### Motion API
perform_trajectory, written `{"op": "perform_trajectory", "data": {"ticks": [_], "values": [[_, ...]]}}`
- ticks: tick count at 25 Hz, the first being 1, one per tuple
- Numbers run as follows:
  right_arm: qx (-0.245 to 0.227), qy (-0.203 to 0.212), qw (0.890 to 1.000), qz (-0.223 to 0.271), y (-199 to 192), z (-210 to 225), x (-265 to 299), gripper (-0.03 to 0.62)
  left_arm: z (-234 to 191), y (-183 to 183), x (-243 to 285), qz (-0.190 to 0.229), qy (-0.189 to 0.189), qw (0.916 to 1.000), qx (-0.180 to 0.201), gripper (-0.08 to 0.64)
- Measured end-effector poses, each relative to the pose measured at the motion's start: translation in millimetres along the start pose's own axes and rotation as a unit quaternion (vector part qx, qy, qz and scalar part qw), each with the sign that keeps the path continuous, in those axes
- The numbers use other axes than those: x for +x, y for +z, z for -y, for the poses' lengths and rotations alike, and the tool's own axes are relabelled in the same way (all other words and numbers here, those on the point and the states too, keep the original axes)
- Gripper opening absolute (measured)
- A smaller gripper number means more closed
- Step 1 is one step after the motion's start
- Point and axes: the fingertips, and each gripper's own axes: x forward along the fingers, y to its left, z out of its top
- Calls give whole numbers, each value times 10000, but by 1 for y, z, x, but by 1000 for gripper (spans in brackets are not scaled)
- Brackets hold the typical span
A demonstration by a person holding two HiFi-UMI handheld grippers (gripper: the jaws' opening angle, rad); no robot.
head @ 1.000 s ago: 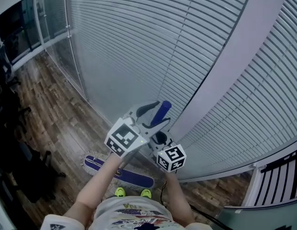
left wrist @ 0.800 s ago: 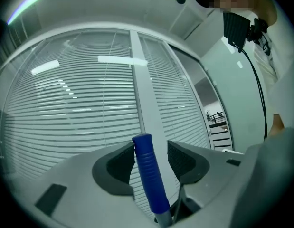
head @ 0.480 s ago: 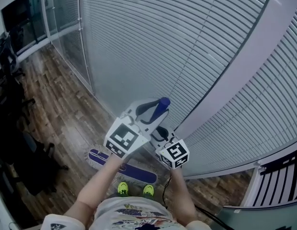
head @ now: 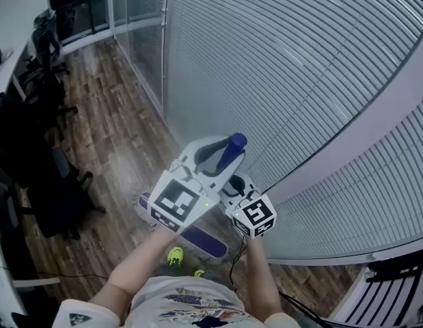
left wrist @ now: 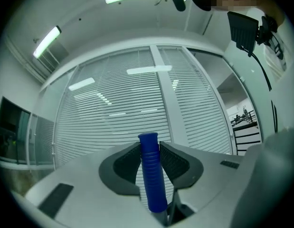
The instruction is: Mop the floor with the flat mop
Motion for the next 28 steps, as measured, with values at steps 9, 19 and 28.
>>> {"op": "perform_trajectory", "data": {"ticks": [9,19,28], "values": [[-163,1276,9900,578,34,-51,-27,127,33,40,-45,-77,1633,9858,372,114],[-426,2665,9602,713,19,-113,-54,123,85,32,-91,-618,2996,9482,853,114],[-214,2956,9506,925,2,-129,-74,120,118,15,-100,-902,2883,9483,978,115]]}}
